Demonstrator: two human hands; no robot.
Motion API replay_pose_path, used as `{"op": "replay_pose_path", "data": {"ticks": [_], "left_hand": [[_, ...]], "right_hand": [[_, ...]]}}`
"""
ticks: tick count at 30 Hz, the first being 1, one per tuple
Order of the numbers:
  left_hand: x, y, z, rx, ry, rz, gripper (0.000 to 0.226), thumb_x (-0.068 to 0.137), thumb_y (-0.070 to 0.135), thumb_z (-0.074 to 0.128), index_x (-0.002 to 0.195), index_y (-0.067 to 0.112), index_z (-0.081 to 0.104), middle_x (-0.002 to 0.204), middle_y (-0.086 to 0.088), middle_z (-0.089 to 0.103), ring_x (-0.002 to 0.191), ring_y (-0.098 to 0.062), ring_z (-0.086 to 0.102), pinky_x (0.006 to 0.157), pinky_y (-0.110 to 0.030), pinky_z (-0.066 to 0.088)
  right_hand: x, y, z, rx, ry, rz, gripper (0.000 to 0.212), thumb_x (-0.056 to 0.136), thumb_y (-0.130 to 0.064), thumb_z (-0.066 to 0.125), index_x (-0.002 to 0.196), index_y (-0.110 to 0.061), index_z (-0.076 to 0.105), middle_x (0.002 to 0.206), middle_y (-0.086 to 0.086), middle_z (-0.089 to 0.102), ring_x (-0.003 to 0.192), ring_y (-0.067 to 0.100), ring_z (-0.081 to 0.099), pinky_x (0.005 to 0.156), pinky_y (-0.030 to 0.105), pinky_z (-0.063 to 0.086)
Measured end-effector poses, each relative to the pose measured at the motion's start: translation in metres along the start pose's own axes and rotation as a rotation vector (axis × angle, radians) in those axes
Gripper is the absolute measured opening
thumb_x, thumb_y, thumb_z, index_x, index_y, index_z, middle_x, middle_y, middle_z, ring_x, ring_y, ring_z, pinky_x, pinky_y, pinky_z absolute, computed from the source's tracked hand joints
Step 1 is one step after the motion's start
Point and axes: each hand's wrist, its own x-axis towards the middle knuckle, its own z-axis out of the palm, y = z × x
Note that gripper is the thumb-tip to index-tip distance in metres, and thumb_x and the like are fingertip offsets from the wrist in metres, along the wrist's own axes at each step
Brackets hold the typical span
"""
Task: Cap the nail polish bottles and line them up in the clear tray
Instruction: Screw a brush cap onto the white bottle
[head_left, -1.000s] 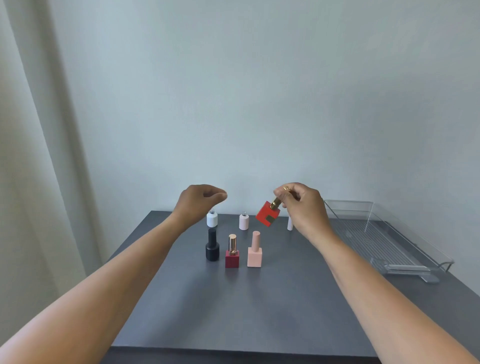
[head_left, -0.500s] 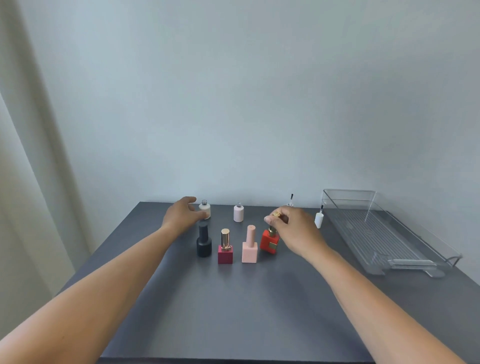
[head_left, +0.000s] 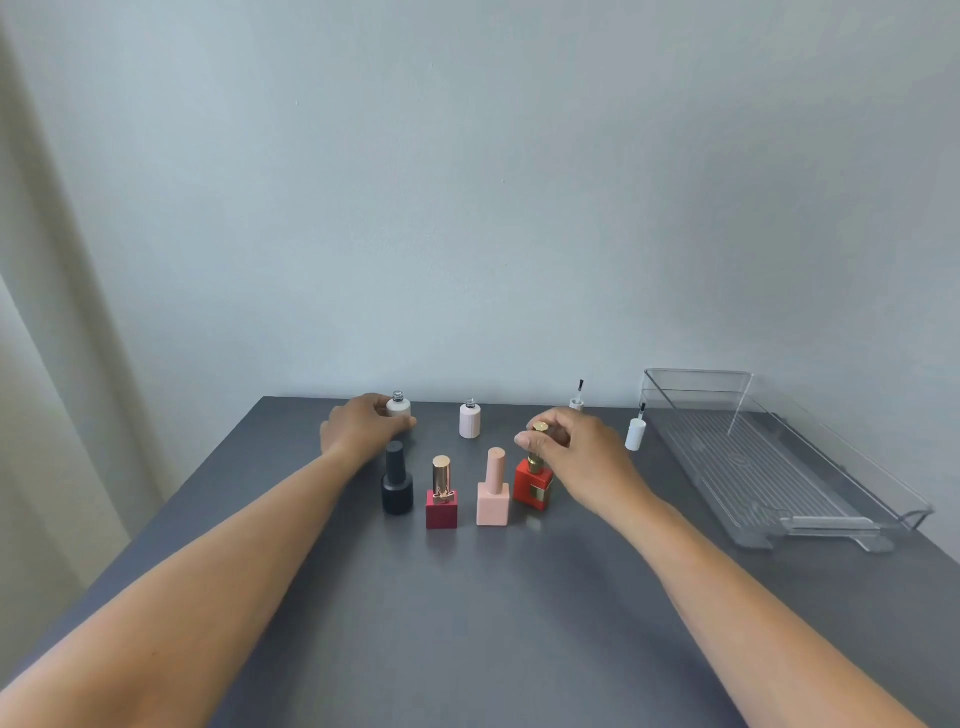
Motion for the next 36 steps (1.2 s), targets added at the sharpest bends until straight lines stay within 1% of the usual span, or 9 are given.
{"op": "replay_pose_path", "data": {"ticks": [5, 8, 12, 15, 19, 23, 30, 33, 36], "left_hand": [[0.0, -0.004, 0.0, -0.077, -0.016, -0.005, 0.037, 0.076, 0.05, 0.073, 0.107, 0.029, 0.07, 0.106, 0.009, 0.071, 0.107, -0.02, 0.062, 0.098, -0.042, 0.045], [-0.002, -0.006, -0.005, -0.183, -0.029, -0.006, 0.034, 0.075, 0.046, 0.077, 0.102, 0.026, 0.07, 0.099, 0.008, 0.071, 0.1, -0.019, 0.065, 0.092, -0.041, 0.051], [-0.013, 0.005, -0.019, -0.294, -0.004, 0.053, 0.031, 0.073, 0.043, 0.079, 0.097, 0.027, 0.071, 0.089, 0.011, 0.069, 0.087, -0.014, 0.065, 0.075, -0.033, 0.05], [-0.025, 0.019, -0.029, -0.36, 0.008, 0.128, 0.023, 0.072, 0.043, 0.078, 0.088, 0.028, 0.071, 0.073, 0.014, 0.062, 0.07, -0.011, 0.057, 0.064, -0.029, 0.042], [-0.043, 0.033, -0.04, -0.383, -0.032, 0.2, 0.031, 0.073, 0.044, 0.08, 0.099, 0.032, 0.07, 0.083, 0.017, 0.066, 0.079, -0.002, 0.06, 0.067, -0.022, 0.042], [-0.055, 0.041, -0.047, -0.399, -0.076, 0.257, 0.038, 0.073, 0.042, 0.082, 0.108, 0.03, 0.072, 0.089, 0.019, 0.07, 0.087, 0.004, 0.063, 0.071, -0.018, 0.042], [-0.066, 0.047, -0.053, -0.409, -0.108, 0.295, 0.042, 0.074, 0.041, 0.082, 0.112, 0.029, 0.072, 0.099, 0.015, 0.073, 0.098, -0.004, 0.066, 0.081, -0.022, 0.048], [-0.068, 0.049, -0.053, -0.404, -0.117, 0.299, 0.043, 0.074, 0.041, 0.082, 0.114, 0.028, 0.072, 0.102, 0.014, 0.074, 0.101, -0.006, 0.066, 0.088, -0.026, 0.051], [-0.069, 0.05, -0.054, -0.406, -0.117, 0.303, 0.043, 0.073, 0.041, 0.083, 0.113, 0.028, 0.072, 0.101, 0.015, 0.074, 0.1, -0.006, 0.066, 0.085, -0.025, 0.051]], "right_hand": [[-0.002, 0.002, -0.004, 0.029, -0.006, 0.003, 0.029, 0.082, -0.057, 0.065, 0.097, -0.033, 0.065, 0.067, -0.017, 0.061, 0.069, -0.003, 0.058, 0.058, 0.018, 0.037], [-0.001, 0.006, -0.014, 0.088, 0.112, -0.011, 0.031, 0.083, -0.061, 0.06, 0.086, -0.031, 0.068, 0.061, -0.014, 0.059, 0.06, 0.002, 0.055, 0.056, 0.019, 0.039], [0.006, 0.025, -0.033, 0.12, 0.374, 0.029, 0.022, 0.09, -0.039, 0.061, 0.072, -0.026, 0.063, 0.066, -0.009, 0.065, 0.07, 0.017, 0.064, 0.059, 0.024, 0.043], [0.015, 0.046, -0.042, 0.098, 0.446, 0.143, 0.002, 0.09, -0.027, 0.06, 0.089, -0.025, 0.061, 0.083, -0.004, 0.068, 0.078, 0.023, 0.064, 0.061, 0.029, 0.043], [0.027, 0.074, -0.043, -0.057, 0.421, 0.268, 0.034, 0.09, -0.022, 0.058, 0.123, -0.014, 0.054, 0.11, 0.011, 0.067, 0.099, 0.03, 0.061, 0.08, 0.035, 0.046], [0.035, 0.089, -0.04, -0.196, 0.351, 0.358, 0.048, 0.088, -0.025, 0.062, 0.131, -0.006, 0.051, 0.127, 0.017, 0.06, 0.115, 0.035, 0.056, 0.084, 0.036, 0.044], [0.047, 0.096, -0.035, -0.232, 0.299, 0.375, 0.021, 0.088, -0.028, 0.061, 0.083, -0.008, 0.065, 0.085, 0.012, 0.068, 0.086, 0.036, 0.064, 0.064, 0.032, 0.04], [0.048, 0.097, -0.035, -0.251, 0.301, 0.377, 0.023, 0.091, -0.027, 0.057, 0.084, -0.009, 0.07, 0.085, 0.014, 0.071, 0.083, 0.035, 0.064, 0.063, 0.03, 0.04], [0.045, 0.095, -0.036, -0.253, 0.316, 0.362, 0.024, 0.091, -0.028, 0.055, 0.081, -0.011, 0.07, 0.082, 0.011, 0.071, 0.079, 0.034, 0.064, 0.062, 0.031, 0.042]]}}
